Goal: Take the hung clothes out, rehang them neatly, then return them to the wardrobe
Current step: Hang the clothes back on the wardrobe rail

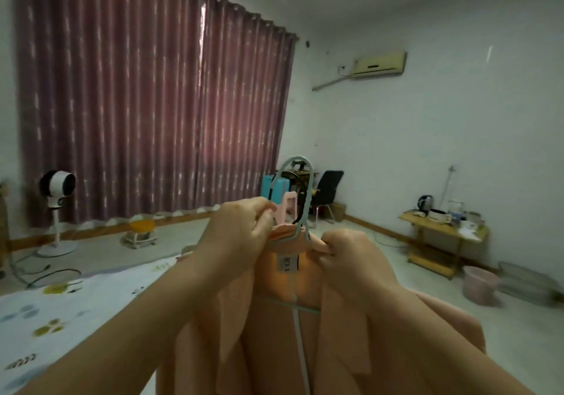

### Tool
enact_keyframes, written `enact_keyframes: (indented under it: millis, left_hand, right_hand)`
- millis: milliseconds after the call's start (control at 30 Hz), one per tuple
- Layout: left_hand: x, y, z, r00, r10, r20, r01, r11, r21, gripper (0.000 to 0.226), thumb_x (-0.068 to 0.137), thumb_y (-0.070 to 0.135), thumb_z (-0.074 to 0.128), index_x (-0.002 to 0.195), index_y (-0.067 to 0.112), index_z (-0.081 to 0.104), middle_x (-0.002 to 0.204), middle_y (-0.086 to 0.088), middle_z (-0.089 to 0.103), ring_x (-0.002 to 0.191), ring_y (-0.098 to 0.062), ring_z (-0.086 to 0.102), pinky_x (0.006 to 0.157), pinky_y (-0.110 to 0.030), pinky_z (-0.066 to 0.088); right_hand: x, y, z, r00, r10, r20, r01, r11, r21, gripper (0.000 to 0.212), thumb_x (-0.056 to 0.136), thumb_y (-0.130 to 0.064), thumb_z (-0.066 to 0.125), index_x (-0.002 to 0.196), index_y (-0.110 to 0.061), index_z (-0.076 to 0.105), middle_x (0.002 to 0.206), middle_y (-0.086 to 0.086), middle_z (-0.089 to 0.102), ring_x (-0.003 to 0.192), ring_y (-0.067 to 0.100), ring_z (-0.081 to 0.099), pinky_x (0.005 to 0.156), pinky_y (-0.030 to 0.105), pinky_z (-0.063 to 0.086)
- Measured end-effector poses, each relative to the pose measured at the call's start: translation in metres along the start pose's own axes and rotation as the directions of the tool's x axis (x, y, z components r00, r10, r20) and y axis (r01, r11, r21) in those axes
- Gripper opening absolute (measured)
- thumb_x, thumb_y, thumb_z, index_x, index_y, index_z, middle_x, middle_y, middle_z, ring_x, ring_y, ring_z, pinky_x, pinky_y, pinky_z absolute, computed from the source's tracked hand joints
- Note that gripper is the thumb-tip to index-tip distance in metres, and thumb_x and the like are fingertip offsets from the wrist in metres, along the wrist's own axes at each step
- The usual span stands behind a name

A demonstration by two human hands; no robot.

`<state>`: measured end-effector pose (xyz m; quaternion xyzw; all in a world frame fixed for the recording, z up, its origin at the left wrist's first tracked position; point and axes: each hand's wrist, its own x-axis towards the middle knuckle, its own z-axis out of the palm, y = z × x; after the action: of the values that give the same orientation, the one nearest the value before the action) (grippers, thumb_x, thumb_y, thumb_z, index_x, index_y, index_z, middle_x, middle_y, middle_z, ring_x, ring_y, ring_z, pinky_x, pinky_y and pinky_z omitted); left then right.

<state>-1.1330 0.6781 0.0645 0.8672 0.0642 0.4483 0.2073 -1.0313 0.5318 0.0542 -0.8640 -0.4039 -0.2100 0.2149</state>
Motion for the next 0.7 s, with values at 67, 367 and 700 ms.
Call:
enact_keyframes:
  millis: [67,367,700]
  left_hand:
    - [0.008,0.023,0.023,0.994,0.009,0.107,0.004,0.993,-0.114,0.033,0.096,0.034,0.042,0.116,0.017,0.062,0.109,-0.002,0.066,0.104,-0.017,0.059,0.081,-0.023,0.047]
    - [0.027,0.105,0.072,0.943,0.115,0.314,0.131,0.737,-0.663,0.01,0.095,0.015,0.047,0.101,0.015,0.055,0.085,0.003,0.069,0.07,-0.01,0.068,0.062,-0.022,0.053]
    - [0.001,0.176,0.081,0.84,0.35,0.415,0.346,0.243,-0.906,0.019,0.097,0.002,0.041,0.091,0.015,0.054,0.08,0.003,0.069,0.063,-0.004,0.066,0.063,-0.019,0.054]
  right_hand:
    - [-0.01,0.008,-0.014,0.996,0.087,0.028,-0.086,0.996,-0.03,0.034,0.09,-0.033,0.053,0.059,-0.024,0.039,0.065,-0.007,0.043,0.059,0.009,0.04,0.047,0.023,0.019]
    - [-0.06,0.02,-0.053,0.898,0.438,0.037,-0.439,0.892,0.113,0.032,0.082,-0.03,0.062,0.054,-0.02,0.05,0.057,-0.003,0.05,0.059,0.015,0.05,0.049,0.026,0.031]
    - [-0.149,0.0,-0.106,0.751,0.657,0.066,-0.639,0.699,0.322,0.019,0.091,-0.036,0.053,0.084,-0.022,0.064,0.082,-0.003,0.07,0.075,0.007,0.064,0.07,0.03,0.052]
